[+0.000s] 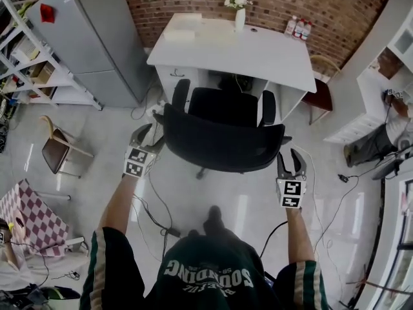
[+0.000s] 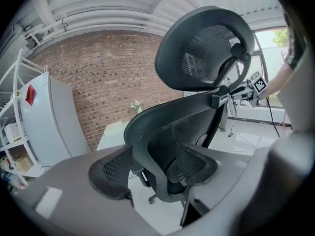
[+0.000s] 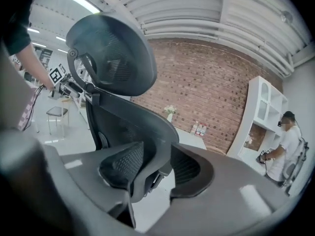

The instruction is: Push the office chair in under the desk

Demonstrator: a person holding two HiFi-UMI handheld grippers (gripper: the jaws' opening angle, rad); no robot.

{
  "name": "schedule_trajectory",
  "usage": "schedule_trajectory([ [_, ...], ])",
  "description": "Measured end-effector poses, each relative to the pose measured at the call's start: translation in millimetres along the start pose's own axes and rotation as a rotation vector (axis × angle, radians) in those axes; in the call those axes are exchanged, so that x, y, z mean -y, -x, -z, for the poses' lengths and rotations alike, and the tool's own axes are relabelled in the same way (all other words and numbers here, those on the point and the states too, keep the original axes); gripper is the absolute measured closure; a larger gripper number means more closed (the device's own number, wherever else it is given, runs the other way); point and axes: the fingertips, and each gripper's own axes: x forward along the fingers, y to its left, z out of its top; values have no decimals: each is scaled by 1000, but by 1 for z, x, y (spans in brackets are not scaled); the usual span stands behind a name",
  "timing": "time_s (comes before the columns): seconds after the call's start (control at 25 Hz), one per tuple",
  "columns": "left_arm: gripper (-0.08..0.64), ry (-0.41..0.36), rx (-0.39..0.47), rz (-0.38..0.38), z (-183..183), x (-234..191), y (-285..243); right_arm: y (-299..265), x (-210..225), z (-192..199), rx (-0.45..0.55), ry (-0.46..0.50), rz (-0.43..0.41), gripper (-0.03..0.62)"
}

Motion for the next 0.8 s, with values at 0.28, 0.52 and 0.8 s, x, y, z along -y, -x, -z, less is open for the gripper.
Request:
schedule_trajectory([
  [0.28, 445, -15, 63, 9, 3, 41, 50, 41, -41, -19, 21, -48, 47, 591],
  [0.52, 549, -4, 74, -8, 5, 63, 100, 80, -99, -45, 75, -111, 8, 592],
  [0.8, 549, 66, 124, 8, -4, 97, 150, 121, -140, -59, 98, -146, -28, 593],
])
